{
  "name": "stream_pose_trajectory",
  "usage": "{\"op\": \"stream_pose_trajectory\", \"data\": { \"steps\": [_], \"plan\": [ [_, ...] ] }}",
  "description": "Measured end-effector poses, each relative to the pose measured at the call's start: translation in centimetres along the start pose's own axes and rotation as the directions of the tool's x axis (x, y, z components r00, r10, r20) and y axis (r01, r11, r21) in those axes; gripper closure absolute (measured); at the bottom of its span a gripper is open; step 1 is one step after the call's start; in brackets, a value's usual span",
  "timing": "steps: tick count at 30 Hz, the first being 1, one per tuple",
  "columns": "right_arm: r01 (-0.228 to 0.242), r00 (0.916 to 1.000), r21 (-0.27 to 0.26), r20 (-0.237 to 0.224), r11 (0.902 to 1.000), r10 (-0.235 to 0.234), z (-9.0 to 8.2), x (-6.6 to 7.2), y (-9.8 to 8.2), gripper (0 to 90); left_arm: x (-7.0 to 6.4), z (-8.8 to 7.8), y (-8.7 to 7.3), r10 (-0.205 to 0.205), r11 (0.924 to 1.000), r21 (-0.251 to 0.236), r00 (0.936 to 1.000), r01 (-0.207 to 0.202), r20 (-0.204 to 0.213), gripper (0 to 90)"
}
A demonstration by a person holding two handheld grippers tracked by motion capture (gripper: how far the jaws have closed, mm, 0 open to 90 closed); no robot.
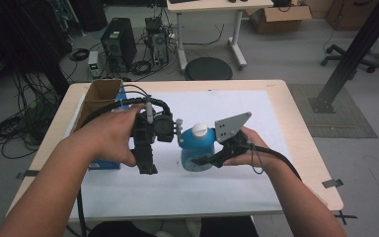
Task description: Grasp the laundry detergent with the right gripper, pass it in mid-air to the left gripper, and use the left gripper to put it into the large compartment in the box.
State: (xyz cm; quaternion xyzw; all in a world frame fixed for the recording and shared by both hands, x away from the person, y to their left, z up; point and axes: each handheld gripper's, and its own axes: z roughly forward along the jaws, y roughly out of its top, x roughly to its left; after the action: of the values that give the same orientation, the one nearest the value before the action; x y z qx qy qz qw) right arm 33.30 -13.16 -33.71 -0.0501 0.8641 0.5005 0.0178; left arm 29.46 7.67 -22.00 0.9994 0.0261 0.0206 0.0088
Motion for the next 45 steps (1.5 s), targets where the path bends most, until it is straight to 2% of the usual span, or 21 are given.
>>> {"op": "stream_pose_trajectory", "data": {
  "steps": [5, 14, 25, 36, 45],
  "plan": [
    [-0.002, 0.9997, -0.013, -0.025, 0.9999, 0.002, 1.0, 0.5, 0.0, 45.8, 0.1, 0.3, 0.6, 0.012, 0.9999, 0.007, 0.9999, -0.012, 0.008, 0.2],
    [-0.009, 0.9991, -0.011, -0.042, 0.9999, 0.009, 2.5, 0.9, -0.4, 45.7, 0.2, 0.5, 1.1, 0.017, 0.9998, 0.005, 0.9997, -0.017, 0.016, 0.2],
    [-0.047, 0.9974, -0.017, -0.054, 0.9987, 0.046, 5.1, 1.2, -0.7, 45.7, 0.2, 0.9, 1.7, 0.023, 0.9996, 0.013, 0.9994, -0.023, 0.024, 0.2],
    [-0.07, 0.997, -0.05, -0.038, 0.9963, 0.068, 7.0, 1.5, 0.0, 45.5, 0.1, 1.2, 1.9, 0.024, 0.9996, 0.016, 0.9993, -0.024, 0.028, 0.3],
    [-0.061, 0.9979, -0.049, -0.024, 0.9969, 0.06, 8.1, 1.8, 0.4, 45.4, 0.1, 1.5, 1.9, 0.021, 0.9995, 0.023, 0.9994, -0.022, 0.026, 0.4]
  ]
}}
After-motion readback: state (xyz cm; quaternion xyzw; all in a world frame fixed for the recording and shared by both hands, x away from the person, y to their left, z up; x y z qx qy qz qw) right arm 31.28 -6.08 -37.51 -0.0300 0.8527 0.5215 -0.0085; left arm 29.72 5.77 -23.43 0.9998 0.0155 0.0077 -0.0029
